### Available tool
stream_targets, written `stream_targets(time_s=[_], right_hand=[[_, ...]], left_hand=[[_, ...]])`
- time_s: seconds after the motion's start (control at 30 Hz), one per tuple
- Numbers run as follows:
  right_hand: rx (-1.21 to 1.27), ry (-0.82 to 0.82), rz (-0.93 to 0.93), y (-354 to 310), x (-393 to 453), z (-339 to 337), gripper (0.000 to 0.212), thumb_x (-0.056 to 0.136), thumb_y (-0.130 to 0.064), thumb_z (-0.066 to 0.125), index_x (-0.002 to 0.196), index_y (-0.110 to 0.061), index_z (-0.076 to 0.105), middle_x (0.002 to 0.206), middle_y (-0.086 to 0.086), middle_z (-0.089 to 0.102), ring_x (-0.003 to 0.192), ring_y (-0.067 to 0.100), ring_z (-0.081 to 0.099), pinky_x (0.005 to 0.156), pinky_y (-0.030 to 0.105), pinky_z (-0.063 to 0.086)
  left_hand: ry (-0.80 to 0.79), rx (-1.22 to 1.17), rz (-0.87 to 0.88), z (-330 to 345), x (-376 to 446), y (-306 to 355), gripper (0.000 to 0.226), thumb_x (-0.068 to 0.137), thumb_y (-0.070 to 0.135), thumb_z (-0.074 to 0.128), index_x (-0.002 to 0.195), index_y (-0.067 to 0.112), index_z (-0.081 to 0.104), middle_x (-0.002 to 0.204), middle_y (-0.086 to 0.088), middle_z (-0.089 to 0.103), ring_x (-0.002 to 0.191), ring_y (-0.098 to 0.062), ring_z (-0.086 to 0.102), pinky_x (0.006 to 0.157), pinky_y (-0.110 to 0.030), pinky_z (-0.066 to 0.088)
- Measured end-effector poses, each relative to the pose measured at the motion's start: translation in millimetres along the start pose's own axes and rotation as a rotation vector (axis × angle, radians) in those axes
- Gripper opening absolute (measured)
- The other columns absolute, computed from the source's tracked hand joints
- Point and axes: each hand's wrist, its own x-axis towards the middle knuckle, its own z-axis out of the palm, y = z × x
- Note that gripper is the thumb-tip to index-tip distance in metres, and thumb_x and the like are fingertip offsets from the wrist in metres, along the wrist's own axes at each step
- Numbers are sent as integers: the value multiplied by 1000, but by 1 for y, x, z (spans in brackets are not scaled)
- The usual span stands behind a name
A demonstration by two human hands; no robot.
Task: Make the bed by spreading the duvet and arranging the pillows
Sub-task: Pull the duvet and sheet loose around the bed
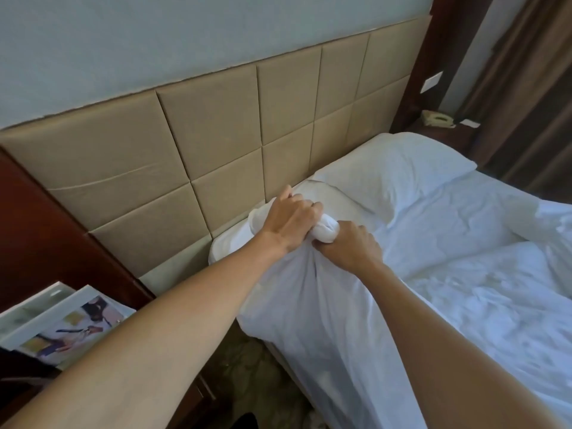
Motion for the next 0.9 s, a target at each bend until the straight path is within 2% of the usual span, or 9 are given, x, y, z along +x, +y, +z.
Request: stream_targets(time_s=[0.1,0.23,0.33,0.43,0.53,0.63,0.73,0.8,0.9], right_hand=[[42,54,9,-4,14,-6,33,80,-49,58,92,-19,63,86,0,64,78,27,58,66,32,44],[52,85,6,-16,34,-18,29,82,-45,57,91,-18,65,86,1,66,77,27,59,64,32,44],[58,102,17,-28,48,-24,30,83,-44,57,94,-18,66,89,2,67,82,28,63,66,32,44],[77,135,49,-41,58,-25,28,81,-42,57,93,-18,66,88,3,68,81,26,63,66,33,49],[89,164,58,-55,68,-28,24,81,-39,59,90,-18,66,85,3,68,79,26,64,69,37,54],[92,224,37,-89,85,-32,21,83,-36,60,90,-18,66,80,1,67,76,25,64,69,39,55],[112,317,-21,-139,105,-35,21,83,-36,58,92,-19,67,77,0,64,76,26,63,67,36,50],[126,355,-64,-176,114,-30,23,82,-39,57,91,-21,68,74,-2,61,72,26,59,64,34,46],[128,347,-118,-221,123,-11,17,82,-39,58,87,-24,63,68,-5,51,70,26,51,63,32,40]], left_hand=[[103,-46,-8,4,16,-4,40,43,-11,63,57,16,38,47,-3,54,44,-24,43,63,-29,24],[171,-110,-83,7,34,-16,33,58,-9,58,61,16,37,54,-7,57,52,-22,31,65,-32,23],[229,-118,-99,8,47,-31,31,65,-6,56,63,17,36,56,-8,59,54,-23,33,66,-32,25],[261,-93,-47,4,57,-45,41,54,-7,63,61,20,34,50,-3,56,48,-24,41,62,-30,31],[245,-60,-2,3,66,-63,35,50,-7,65,57,17,41,50,-1,54,48,-24,44,62,-30,33],[315,-26,6,0,75,-100,26,55,-5,65,59,15,49,53,-1,55,50,-24,46,65,-32,26],[421,37,10,-11,85,-154,14,67,2,55,67,16,58,60,0,61,57,-25,54,67,-33,25],[467,116,-24,-17,83,-193,14,72,7,58,76,18,66,66,2,65,63,-24,59,69,-34,24],[508,122,-86,-13,65,-241,8,73,11,60,77,17,64,70,1,66,68,-26,59,70,-36,26]])
